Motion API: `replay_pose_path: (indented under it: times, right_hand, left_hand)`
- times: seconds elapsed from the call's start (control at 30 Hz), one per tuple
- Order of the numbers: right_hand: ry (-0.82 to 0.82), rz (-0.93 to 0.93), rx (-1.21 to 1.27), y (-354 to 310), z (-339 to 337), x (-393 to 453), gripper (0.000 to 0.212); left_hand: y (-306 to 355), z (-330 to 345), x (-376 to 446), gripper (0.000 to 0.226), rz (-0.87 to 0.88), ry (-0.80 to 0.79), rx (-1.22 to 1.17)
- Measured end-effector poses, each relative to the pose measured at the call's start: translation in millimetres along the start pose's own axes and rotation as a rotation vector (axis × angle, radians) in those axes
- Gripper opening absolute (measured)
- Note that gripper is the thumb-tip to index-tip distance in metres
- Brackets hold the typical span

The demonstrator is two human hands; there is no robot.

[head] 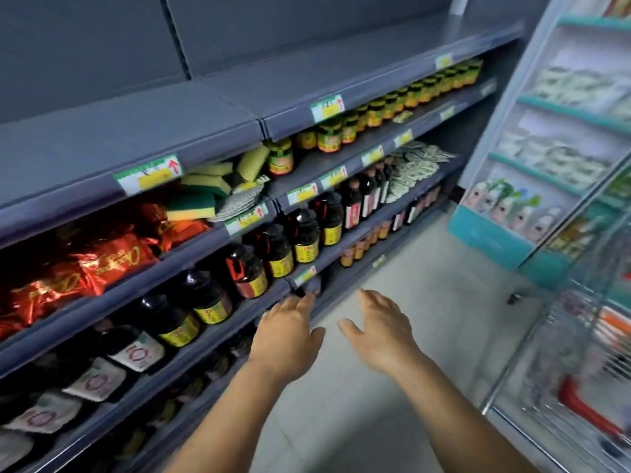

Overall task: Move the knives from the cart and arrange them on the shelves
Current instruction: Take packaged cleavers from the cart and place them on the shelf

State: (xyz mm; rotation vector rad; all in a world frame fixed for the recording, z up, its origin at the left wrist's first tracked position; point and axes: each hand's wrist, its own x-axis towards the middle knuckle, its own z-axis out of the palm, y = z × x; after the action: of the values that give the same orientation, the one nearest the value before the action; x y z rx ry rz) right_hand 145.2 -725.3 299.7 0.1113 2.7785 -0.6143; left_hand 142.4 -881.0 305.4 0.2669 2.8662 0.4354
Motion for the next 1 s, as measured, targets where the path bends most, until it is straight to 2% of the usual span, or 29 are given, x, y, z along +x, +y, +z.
replay_pose_path:
  times: [0.2, 0.37, 0.73, 1.0]
  right_hand:
    - [0.074, 0.226, 0.112, 110, -6, -19, 0.062]
    - [0.140, 0.407, 0.190, 176, -14, -30, 0.062]
    - [0.308, 0.811, 0.303, 282, -56, -31, 0.059]
    - [0.410, 1.009, 0.377, 345, -68, -51, 0.057]
  left_hand:
    - [89, 48, 29, 0.055, 0.154, -0.160, 0.018]
    - [154, 79, 58, 0.054, 0.327, -0.261, 0.048]
    - [270, 118, 141, 0.054, 0.634, -0.413, 0.044]
    - [368, 143, 151, 0.051, 0.867, -0.490, -0.010]
